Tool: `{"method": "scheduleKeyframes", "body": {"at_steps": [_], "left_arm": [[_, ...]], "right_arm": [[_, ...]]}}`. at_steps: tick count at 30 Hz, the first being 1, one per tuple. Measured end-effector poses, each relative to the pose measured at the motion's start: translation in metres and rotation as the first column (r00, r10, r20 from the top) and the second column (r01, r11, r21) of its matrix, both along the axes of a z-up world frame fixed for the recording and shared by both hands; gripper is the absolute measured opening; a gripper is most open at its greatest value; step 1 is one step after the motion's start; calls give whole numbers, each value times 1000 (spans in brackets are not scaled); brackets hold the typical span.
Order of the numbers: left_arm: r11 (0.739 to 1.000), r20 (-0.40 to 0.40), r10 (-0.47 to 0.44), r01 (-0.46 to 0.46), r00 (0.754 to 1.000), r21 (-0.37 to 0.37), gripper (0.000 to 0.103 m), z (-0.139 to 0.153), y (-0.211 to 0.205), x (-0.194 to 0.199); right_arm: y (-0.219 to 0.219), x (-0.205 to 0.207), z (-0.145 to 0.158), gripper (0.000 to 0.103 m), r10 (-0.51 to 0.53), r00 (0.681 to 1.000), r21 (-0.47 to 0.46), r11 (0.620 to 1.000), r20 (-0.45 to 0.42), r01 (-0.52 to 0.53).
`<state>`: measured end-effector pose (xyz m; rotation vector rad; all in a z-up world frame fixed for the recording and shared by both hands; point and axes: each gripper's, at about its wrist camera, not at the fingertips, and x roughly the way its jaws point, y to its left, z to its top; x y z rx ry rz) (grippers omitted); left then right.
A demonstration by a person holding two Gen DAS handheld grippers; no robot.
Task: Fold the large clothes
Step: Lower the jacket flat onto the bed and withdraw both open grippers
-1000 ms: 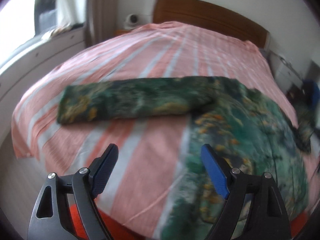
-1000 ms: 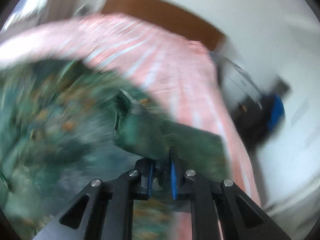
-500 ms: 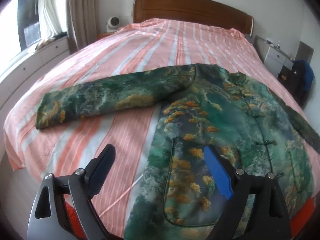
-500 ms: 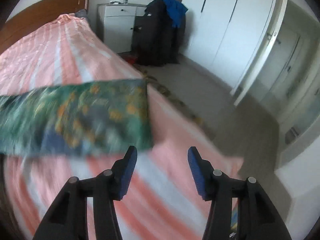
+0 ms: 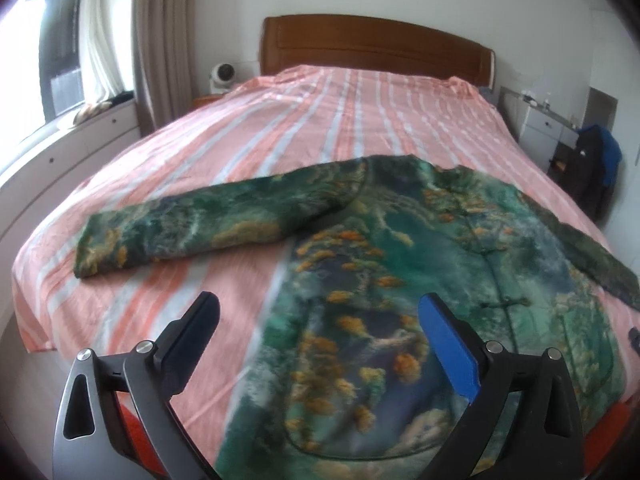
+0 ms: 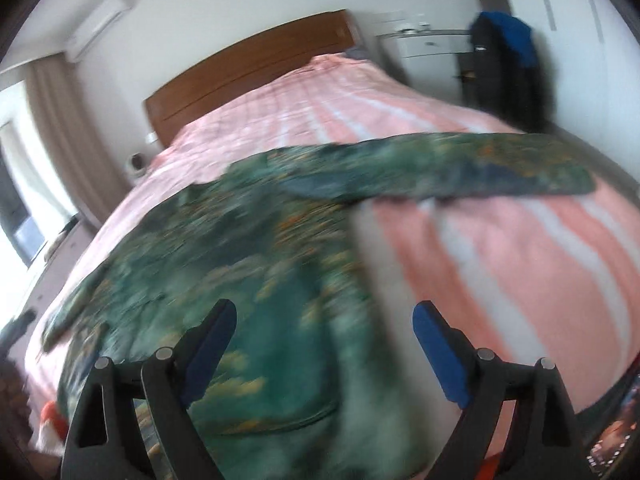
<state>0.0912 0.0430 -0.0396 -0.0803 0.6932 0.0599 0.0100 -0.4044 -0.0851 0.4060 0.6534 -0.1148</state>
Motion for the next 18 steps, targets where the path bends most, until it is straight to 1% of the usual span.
{"method": "scheduleKeyframes", "body": {"at_steps": [2,4,5,7,8,10,11,13,14,16,18], "left_arm": [[1000,-14,-25,25,1000,-12,102,-5,-7,-2],[998,-11,-52,51,999,-37,103,-13,-14,-8],[996,-9,-70,69,998,-48,103,-18,-18,-12],[993,-13,-104,103,995,-59,103,-26,-26,-19],[991,-4,-120,119,993,-59,103,-30,-29,-23],[990,-20,-132,131,991,-55,103,-38,-34,-26],[989,-32,-133,130,991,-69,102,-40,-34,-26],[987,-42,-118,113,992,-110,102,-43,-29,-25],[988,-41,-109,104,993,-116,102,-43,-27,-25],[992,-22,-79,76,997,-105,102,-41,-23,-26],[995,3,-57,57,998,-82,102,-38,-20,-28]], "right_arm": [[11,-2,-6,95,29,1000,20,999,-4,-29],[16,-6,-9,96,-3,1000,5,1000,-18,3],[23,-8,-9,96,-36,999,-38,999,-25,35],[37,-14,-10,96,-92,995,-172,981,-32,85],[48,-18,-12,96,-96,995,-245,966,-30,86],[61,-21,-16,96,-79,996,-319,945,-31,65],[62,-19,-19,96,-60,998,-326,944,-33,46],[64,-20,-15,96,-3,1000,-291,957,0,3],[63,-18,-15,96,-5,1000,-294,956,11,8],[68,-17,-12,96,-27,999,-339,940,25,34],[69,-17,-13,96,-28,999,-355,934,25,35]]}}
